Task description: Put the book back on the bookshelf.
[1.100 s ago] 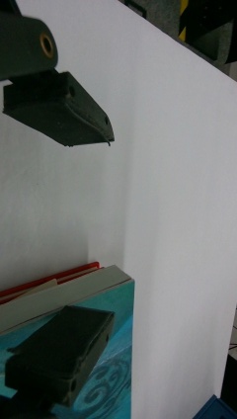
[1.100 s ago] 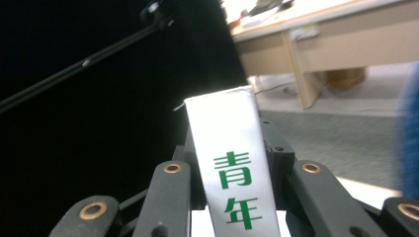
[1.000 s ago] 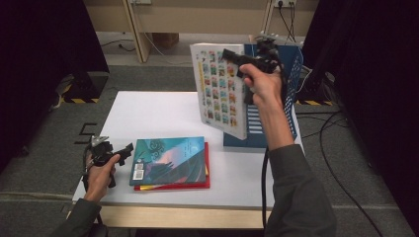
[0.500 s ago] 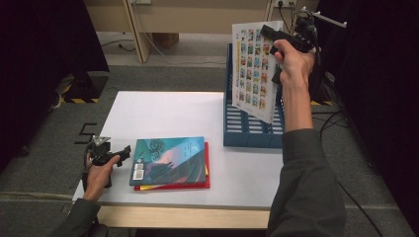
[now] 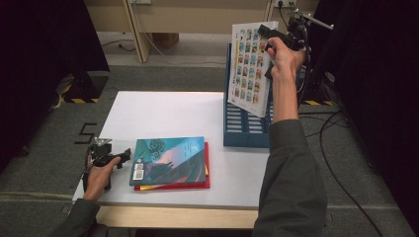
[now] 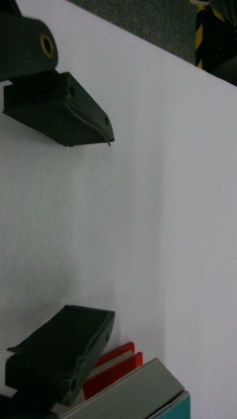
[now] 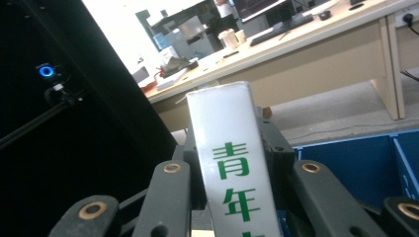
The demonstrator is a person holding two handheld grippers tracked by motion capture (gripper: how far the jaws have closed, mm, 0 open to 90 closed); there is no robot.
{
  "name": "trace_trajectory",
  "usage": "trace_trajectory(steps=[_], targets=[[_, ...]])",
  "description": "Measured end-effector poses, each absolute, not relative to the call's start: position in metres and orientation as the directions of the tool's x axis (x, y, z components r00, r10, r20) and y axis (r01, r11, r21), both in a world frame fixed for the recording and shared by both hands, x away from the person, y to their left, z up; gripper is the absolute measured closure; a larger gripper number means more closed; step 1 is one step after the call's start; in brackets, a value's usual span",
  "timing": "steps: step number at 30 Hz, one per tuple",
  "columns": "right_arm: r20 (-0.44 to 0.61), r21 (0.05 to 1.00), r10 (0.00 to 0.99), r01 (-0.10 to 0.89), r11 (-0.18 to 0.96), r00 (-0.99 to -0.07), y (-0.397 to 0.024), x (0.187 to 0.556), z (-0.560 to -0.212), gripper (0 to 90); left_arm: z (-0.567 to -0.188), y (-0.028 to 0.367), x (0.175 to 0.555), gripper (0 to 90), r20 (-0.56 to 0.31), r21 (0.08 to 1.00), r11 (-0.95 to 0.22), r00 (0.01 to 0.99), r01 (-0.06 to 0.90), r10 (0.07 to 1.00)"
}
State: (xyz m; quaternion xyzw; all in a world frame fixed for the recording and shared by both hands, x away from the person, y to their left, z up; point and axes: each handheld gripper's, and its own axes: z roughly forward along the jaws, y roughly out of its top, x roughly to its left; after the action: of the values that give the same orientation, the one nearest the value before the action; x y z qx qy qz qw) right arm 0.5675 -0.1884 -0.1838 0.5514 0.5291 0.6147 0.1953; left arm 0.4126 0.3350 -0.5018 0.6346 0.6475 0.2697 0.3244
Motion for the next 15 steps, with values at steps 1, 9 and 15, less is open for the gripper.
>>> trace_trajectory(steps=[1, 9, 15], targets=[[0.466, 0.868, 0.826, 0.342, -0.359, -0.317, -0.188, 0.57, -0.186, 71.3, -0.502, 0.335, 0.412, 15.2, -0.078, 0.759, 0.045, 0.023, 0.649, 0.997], [0.469, 0.868, 0.83, 0.329, -0.371, -0.301, -0.183, 0.581, -0.209, 70.5, -0.503, 0.334, 0.413, 15.2, -0.078, 0.759, 0.048, 0.018, 0.649, 0.997], [0.503, 0.854, 0.802, 0.327, -0.405, -0.321, -0.177, 0.575, -0.226, 70.2, -0.503, 0.331, 0.413, 15.1, -0.071, 0.761, 0.036, 0.027, 0.648, 0.997]])
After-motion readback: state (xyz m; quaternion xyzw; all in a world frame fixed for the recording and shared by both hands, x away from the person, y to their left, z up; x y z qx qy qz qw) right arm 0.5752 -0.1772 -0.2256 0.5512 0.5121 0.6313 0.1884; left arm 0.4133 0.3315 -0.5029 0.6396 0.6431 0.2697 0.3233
